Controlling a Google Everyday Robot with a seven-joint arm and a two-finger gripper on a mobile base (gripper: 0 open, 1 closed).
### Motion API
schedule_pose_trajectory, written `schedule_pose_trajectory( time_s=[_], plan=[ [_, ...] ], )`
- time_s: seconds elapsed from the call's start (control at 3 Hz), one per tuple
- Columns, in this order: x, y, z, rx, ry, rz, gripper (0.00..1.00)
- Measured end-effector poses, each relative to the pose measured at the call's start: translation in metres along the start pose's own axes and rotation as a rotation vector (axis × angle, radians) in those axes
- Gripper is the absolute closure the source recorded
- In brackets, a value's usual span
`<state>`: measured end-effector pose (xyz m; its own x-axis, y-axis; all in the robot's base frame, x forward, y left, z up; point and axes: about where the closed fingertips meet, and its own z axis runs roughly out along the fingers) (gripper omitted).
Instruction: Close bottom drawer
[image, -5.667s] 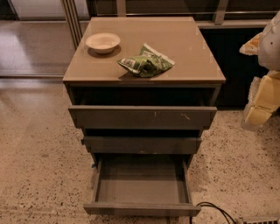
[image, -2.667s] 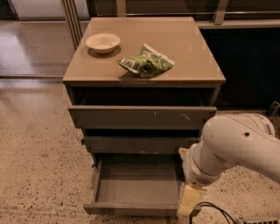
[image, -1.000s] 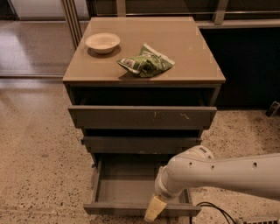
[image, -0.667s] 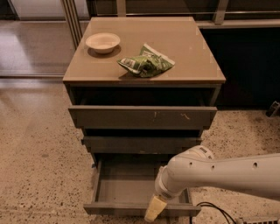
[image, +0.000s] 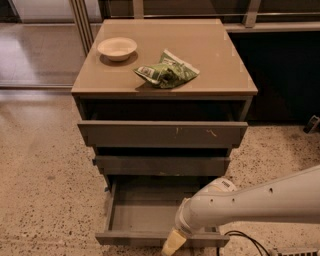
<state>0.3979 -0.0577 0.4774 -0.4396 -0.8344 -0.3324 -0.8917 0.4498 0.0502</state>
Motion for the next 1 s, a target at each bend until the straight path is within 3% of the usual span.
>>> schedule_pose_trajectory(
  time_s=[0.33,0.67,1.0],
  plan=[
    [0.017,-0.003,0.04,-0.012,0.055,0.009,0.0],
    [0.029,-0.025,0.064,0.026,0.132,-0.012,0.0],
    [0.029,-0.025,0.064,0.025,0.132,-0.012,0.0]
  ],
)
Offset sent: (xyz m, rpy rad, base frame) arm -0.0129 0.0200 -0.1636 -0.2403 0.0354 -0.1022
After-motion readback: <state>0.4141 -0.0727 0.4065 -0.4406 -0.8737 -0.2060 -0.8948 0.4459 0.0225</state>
